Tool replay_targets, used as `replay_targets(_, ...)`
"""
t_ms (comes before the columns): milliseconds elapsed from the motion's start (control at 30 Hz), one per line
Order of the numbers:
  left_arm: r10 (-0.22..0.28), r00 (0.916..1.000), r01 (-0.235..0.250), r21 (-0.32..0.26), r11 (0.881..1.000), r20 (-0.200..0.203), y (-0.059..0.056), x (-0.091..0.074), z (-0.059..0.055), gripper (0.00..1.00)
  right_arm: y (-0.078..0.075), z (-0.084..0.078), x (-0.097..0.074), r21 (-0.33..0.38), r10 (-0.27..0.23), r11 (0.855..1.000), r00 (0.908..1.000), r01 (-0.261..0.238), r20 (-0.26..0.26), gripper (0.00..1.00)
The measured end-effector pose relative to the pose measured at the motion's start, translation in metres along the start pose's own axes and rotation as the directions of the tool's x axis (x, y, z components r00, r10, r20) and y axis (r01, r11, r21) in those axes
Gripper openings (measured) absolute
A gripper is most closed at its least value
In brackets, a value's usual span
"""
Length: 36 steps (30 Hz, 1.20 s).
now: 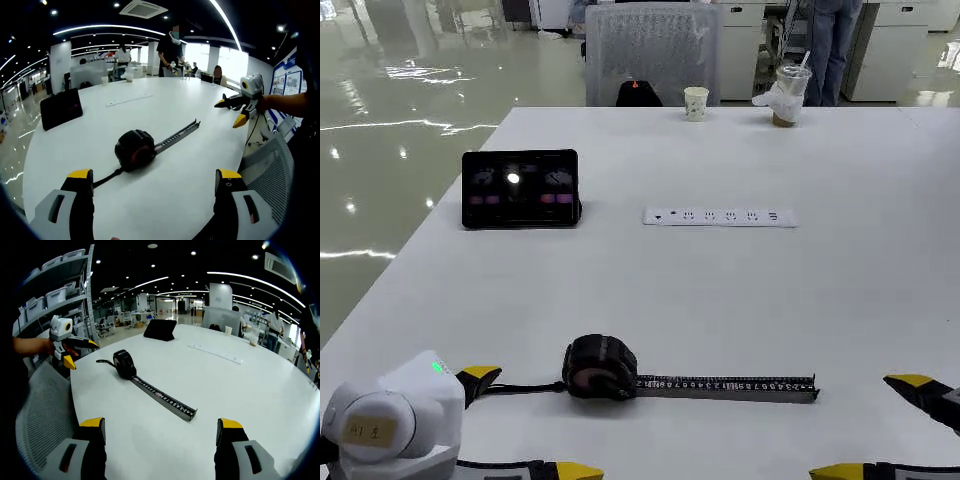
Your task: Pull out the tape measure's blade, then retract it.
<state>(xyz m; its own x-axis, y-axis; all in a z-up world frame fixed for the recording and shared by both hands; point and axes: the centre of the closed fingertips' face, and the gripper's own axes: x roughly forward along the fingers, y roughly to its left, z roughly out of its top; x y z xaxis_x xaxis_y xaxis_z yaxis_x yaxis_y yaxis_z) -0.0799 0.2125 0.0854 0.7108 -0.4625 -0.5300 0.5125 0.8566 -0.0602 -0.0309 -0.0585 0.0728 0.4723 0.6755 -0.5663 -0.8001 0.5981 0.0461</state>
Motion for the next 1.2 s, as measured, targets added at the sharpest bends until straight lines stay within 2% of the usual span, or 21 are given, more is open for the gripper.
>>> replay_targets(400, 0.019, 0.9998, -0.019, -0.008, 1.0, -0.002, -0.004, -0.002, 0.0, 0.99, 0.008, 0.002, 0.0, 0.024, -0.019, 1.0, 0.9997, 0.018, 0.013, 0.99)
replay_targets(700, 0.019, 0.9998, -0.019, -0.006, 1.0, -0.006, -0.011, -0.001, 0.0, 0.99, 0.016, 0.002, 0.001, 0.039, -0.011, 0.999, 0.9999, 0.01, 0.012, 0.99)
replay_targets(1200, 0.025, 0.9996, -0.025, -0.001, 1.0, -0.01, -0.02, 0.003, 0.005, 0.99, 0.02, 0.005, 0.001, 0.042, -0.005, 0.999, 0.9998, 0.004, 0.018, 0.99)
